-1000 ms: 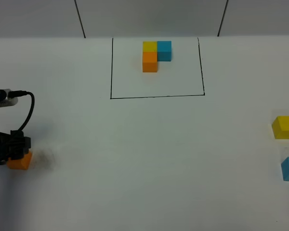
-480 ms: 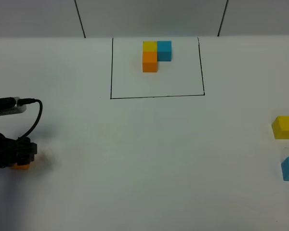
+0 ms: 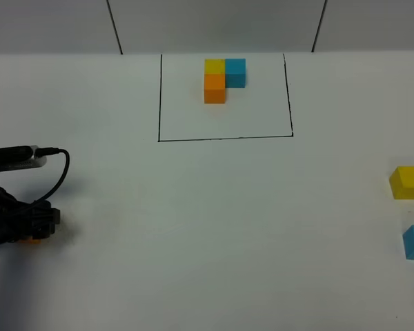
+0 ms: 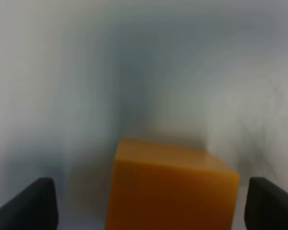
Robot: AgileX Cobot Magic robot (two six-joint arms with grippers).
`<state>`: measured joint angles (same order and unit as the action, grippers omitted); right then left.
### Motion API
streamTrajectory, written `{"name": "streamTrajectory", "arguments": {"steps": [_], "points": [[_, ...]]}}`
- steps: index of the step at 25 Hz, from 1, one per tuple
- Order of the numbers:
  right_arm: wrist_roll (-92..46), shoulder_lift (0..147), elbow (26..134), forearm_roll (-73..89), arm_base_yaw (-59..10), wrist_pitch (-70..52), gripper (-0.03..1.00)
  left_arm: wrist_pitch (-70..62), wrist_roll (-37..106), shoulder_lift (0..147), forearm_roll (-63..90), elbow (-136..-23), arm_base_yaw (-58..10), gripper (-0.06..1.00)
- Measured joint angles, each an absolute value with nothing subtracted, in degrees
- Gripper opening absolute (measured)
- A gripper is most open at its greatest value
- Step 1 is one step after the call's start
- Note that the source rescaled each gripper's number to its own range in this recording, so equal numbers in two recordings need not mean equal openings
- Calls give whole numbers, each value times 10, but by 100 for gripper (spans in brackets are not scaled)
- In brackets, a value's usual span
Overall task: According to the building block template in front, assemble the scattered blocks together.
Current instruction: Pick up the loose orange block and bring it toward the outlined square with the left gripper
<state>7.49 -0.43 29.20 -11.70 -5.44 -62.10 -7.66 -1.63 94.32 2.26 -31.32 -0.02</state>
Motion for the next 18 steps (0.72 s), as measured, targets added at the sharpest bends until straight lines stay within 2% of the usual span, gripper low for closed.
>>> {"name": "streamTrajectory", "arguments": {"steps": [2, 5, 8, 18], "points": [[75, -4, 292, -117, -54, -621, 0, -75, -10, 945, 23, -313, 0, 95], [75, -4, 292, -117, -54, -621, 0, -69, -9, 946, 23, -313, 0, 82], [75, -4, 292, -117, -54, -621, 0, -65, -8, 946, 23, -313, 0, 58], [75, -4, 292, -117, -54, -621, 0, -64, -4, 946, 23, -313, 0, 57]]}}
